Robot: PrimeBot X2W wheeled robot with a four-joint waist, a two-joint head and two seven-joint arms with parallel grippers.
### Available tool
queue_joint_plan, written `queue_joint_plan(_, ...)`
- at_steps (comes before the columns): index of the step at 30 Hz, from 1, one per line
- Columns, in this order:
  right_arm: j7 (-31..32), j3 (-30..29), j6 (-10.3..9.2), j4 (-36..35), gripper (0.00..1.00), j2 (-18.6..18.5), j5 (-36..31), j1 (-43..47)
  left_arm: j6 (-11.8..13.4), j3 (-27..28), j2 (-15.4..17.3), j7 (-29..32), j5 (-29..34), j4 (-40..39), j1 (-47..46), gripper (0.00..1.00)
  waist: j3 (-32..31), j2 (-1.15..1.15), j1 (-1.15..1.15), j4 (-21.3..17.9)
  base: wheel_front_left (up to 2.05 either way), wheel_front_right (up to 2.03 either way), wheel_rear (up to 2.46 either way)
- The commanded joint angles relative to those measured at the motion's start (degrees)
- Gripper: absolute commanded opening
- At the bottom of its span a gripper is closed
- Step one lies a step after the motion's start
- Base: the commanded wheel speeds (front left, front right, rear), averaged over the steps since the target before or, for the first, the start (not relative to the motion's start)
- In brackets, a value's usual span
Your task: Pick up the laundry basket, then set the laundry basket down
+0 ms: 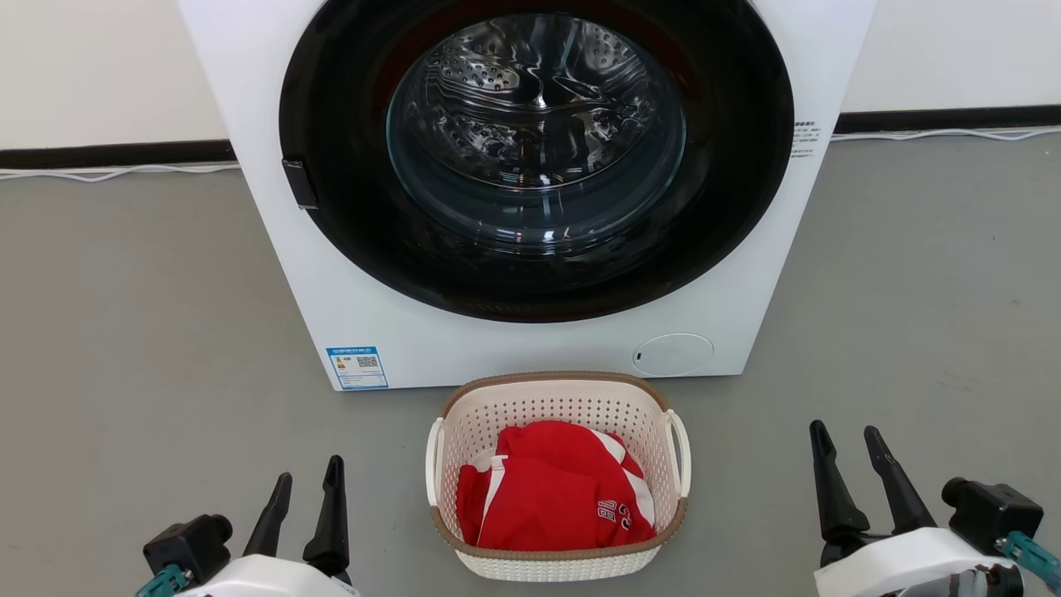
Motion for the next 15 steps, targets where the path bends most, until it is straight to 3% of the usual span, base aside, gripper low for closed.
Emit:
queue_joint_plan(1, -1.27, 1.28, 0.61, -1.28, 1.0, -0.81, -2.74, -1.36, 0.4, 1.12, 0.56, -0.99, 2.45, -1.74, -1.1, 1.0, -0.05, 0.0, 0.0, -0.05, 0.0, 0.0, 0.0)
queue_joint_plan(15, -3.62, 0.98, 0.72, -1.56, 1.0, -1.17, -12.9, -1.16, 0.6, 0.88, 0.66, -3.35, 12.24, -1.91, -0.7, 1.0, -0.18, 0.0, 0.0, -0.43, 0.0, 0.0, 0.0)
